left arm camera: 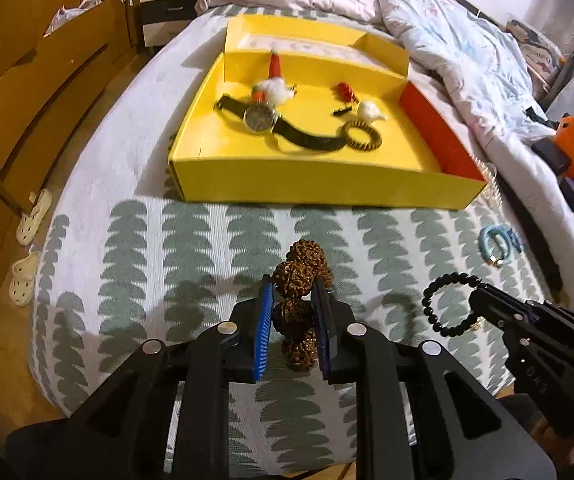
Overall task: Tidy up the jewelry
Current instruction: 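Close the left tool on the brown bead bracelet while the right tool grasps the black bead bracelet, then carry both bracelets into the yellow box and open both tools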
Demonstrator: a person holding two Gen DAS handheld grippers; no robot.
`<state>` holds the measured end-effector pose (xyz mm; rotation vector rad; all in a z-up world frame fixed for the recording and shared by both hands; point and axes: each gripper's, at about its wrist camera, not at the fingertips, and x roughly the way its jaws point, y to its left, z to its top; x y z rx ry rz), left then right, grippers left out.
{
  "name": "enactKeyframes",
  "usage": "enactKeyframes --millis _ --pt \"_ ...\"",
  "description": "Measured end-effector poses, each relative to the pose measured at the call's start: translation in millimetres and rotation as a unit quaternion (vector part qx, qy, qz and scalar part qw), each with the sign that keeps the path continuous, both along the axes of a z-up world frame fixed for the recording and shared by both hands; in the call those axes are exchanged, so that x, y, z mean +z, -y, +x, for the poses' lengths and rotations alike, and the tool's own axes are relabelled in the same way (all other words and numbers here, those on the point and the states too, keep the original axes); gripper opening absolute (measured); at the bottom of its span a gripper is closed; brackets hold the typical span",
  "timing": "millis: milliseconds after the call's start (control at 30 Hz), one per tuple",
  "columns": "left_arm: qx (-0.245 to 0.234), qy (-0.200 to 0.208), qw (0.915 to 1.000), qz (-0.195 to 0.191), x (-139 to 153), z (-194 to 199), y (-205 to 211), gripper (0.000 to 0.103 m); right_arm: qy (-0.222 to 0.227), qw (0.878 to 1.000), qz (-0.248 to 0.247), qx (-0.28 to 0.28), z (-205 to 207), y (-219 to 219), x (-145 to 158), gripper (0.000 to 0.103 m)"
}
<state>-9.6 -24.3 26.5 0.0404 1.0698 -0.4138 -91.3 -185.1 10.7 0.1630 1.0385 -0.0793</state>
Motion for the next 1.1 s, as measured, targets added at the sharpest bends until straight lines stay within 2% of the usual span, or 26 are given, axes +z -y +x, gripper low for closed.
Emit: enactKeyframes --millis 333,500,700,833,1100 --pt "-0.002 0.032 0.9993 -0.017 46.8 12.5 2.0 0.02 0.028 0.999 0.002 0.02 21.3 -8.2 36.2 0.01" --pt "0.0 0.058 0.9982 -0.014 72.3 27.5 9.4 0.02 0.044 0.999 0.003 0.026 48.9 -6.1 56.6 0.01" --pt "0.005 0.067 0.9977 -0.007 83.5 60.3 23.6 0.02 0.047 0.999 0.001 0.023 89.6 4.8 69.5 0.01" --pt "0.004 0.065 0.9979 -0.002 82.0 81.8 35.3 0.02 0.04 0.999 0.002 0.019 117.0 17.0 66.7 0.01" --pt "-0.003 0.058 0.9983 0.002 72.6 124.2 65.6 0.02 0.004 1.0 -0.001 0.017 161.8 36.8 32.5 0.01"
